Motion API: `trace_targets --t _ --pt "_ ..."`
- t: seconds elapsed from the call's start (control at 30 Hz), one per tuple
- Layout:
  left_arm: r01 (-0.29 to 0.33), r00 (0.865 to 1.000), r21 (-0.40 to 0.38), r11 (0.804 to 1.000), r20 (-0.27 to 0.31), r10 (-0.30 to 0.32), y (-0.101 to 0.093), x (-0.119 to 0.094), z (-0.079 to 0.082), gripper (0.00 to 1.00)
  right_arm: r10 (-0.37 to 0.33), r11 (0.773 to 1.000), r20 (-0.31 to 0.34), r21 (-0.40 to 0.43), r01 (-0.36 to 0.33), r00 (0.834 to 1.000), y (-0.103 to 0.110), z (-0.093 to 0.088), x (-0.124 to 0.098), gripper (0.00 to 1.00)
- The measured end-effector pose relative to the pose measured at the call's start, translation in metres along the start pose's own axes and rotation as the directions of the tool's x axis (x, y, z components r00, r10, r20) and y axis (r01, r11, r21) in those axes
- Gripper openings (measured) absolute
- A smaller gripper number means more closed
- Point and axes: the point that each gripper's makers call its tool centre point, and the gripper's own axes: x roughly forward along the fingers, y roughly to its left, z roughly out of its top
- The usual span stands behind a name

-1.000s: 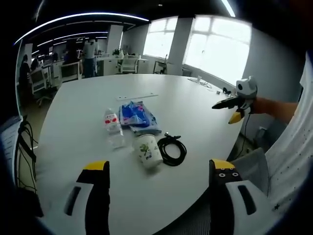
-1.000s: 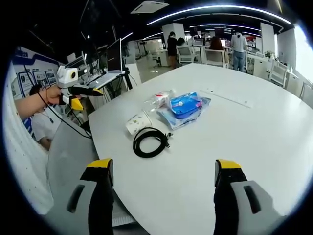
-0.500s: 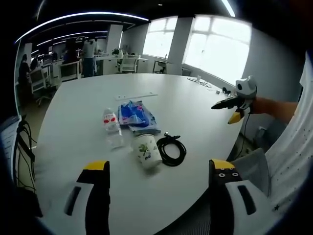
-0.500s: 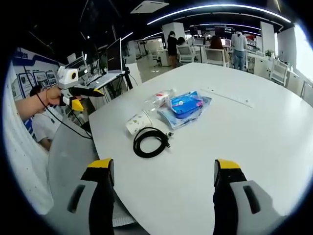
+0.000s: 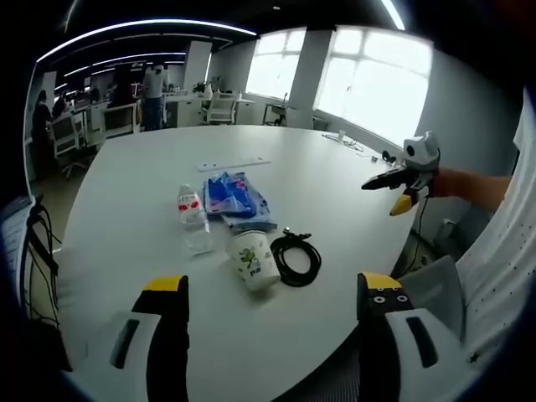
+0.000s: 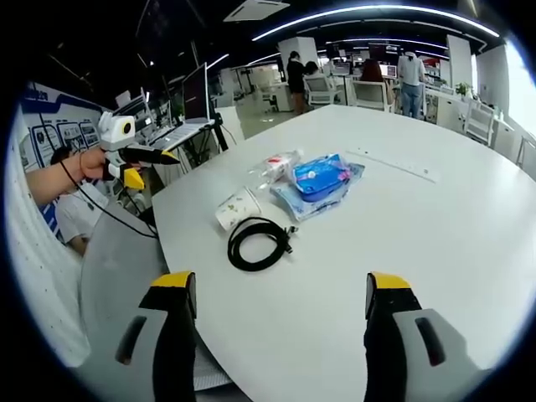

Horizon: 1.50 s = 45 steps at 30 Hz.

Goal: Arrange the tabletop items into an orderly group along one side of the table until the central work area is clear of visible clutter.

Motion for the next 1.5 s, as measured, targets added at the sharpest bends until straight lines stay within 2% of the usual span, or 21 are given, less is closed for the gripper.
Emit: trace_targets --t 0.33,1.5 --pt "0.001 1.0 -0.006 1.0 0.002 -0.001 0.003 0.006 0.003 0.84 0.013 1.0 -0.011 0.001 -0.013 1.0 -0.002 0.001 0.01 0.82" --pt "0.005 1.0 -0.006 1.0 0.021 -0.005 0.025 0.027 0.024 0.82 0.042 0.999 -0.018 -0.024 -0.042 0.999 -0.015 0.027 0.044 0.79"
